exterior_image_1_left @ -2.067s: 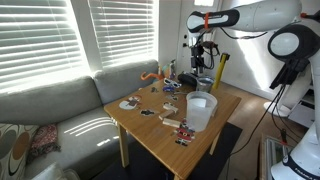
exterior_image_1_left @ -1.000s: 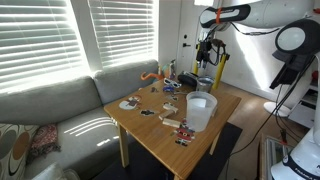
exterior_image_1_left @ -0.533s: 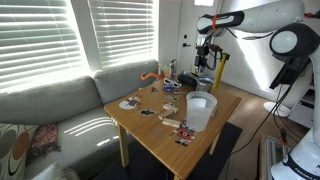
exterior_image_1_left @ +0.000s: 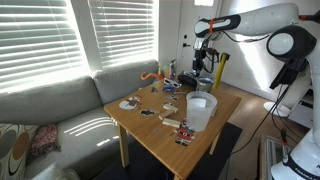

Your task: Put the squishy drink in the case then put the case in the silver cup

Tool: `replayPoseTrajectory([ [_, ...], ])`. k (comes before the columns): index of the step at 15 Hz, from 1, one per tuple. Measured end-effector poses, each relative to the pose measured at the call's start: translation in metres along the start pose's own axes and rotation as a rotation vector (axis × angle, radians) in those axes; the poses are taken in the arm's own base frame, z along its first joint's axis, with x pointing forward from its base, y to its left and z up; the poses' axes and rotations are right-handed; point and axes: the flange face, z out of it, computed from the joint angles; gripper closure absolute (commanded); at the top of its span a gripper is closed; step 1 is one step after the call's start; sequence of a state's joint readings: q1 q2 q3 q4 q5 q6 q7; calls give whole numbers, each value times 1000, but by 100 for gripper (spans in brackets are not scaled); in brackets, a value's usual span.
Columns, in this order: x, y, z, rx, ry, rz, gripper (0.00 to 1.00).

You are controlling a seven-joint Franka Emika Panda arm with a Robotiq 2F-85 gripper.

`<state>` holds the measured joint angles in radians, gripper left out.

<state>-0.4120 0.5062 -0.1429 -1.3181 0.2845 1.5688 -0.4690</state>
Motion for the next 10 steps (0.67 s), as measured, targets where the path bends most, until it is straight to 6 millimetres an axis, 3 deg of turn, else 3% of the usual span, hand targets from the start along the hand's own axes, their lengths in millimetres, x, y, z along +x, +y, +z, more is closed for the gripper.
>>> replayPoseTrajectory([
  [1,1,0,1,5,1,-2,69],
  [5,4,-1,5,16,12,-7,97],
  [10,7,-3,7,18,22,-12,99],
])
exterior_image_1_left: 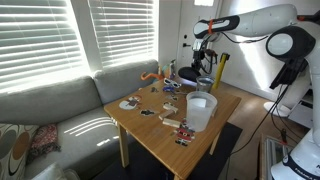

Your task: Put the squishy drink in the case then put the case in the silver cup

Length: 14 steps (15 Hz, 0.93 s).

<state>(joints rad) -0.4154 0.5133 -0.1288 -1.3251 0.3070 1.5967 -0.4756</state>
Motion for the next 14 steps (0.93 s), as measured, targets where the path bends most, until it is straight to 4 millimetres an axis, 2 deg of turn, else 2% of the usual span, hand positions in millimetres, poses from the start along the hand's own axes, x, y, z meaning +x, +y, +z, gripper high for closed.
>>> replayPoseTrajectory([
  [6,1,-12,-7,-1,12,-51,99],
  [10,-6,-44,-40,-28,58,-137,99],
  [14,-28,-84,-76,-50,101,-261,99],
])
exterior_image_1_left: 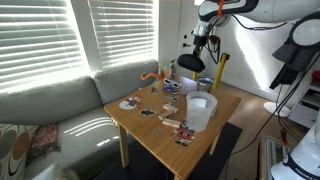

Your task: Put the squishy drink in the case then put the case in the silver cup

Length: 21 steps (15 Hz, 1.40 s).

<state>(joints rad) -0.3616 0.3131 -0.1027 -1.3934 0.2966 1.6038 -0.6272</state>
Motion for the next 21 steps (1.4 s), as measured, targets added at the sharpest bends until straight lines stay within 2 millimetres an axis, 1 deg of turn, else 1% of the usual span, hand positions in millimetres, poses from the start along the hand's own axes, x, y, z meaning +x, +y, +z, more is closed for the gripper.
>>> replayPoseTrajectory([
  [2,-9,-17,-15,-4,16,-79,99],
  [4,-21,-29,-27,0,33,-168,99],
  [6,-32,-38,-35,10,51,-246,99],
  [8,-44,-47,-39,29,69,-314,99],
  [9,-48,-52,-38,42,77,-346,99],
  [10,-52,-58,-38,58,89,-377,94],
  [11,-54,-59,-38,60,91,-382,94],
  [13,-54,-58,-37,61,89,-379,94],
  [14,-53,-56,-35,63,86,-376,99],
  [17,-52,-53,-30,69,79,-376,99],
  [21,-48,-61,-17,90,56,-442,99],
])
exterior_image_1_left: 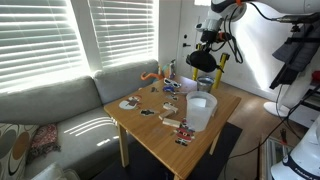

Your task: Put the squishy drink in the case then put the case in the silver cup

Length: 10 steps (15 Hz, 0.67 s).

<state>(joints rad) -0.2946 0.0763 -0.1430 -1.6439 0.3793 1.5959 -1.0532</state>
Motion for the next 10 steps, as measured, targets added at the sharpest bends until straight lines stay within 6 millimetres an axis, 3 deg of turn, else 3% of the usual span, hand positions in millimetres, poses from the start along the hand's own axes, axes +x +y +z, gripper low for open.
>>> replayPoseTrajectory([
  [10,-5,-11,9,67,86,-206,99],
])
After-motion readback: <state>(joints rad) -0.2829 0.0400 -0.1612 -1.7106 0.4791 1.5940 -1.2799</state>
